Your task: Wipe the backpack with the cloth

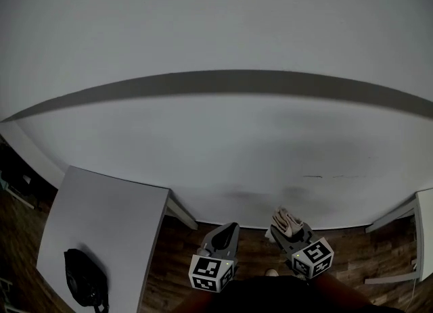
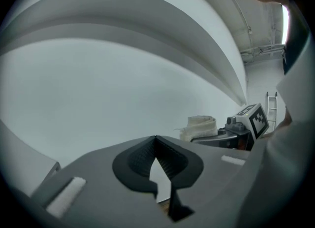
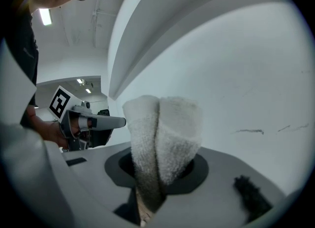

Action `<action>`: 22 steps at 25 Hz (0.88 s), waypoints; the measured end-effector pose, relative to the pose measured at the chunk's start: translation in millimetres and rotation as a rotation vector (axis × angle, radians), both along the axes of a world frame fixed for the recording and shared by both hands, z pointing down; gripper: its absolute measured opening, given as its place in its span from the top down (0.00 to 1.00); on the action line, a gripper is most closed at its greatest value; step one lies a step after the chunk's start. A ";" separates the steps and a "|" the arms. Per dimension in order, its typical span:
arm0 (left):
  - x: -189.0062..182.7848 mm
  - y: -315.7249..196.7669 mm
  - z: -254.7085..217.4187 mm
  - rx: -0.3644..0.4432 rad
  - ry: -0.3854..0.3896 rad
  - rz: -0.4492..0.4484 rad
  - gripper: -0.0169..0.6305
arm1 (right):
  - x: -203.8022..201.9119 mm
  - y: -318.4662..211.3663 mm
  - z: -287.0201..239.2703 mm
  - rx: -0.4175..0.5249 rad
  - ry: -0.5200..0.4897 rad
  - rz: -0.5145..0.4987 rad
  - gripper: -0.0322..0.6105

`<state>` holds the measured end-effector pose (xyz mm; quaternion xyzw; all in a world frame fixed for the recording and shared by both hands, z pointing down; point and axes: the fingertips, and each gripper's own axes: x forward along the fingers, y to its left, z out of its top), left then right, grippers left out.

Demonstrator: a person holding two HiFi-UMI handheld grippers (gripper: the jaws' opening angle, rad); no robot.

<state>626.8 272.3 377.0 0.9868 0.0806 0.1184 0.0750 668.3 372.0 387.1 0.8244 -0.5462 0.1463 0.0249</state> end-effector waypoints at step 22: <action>-58.8 19.9 17.3 -0.007 -0.024 -0.334 0.96 | -29.4 6.8 21.4 -0.047 -0.012 -0.350 0.80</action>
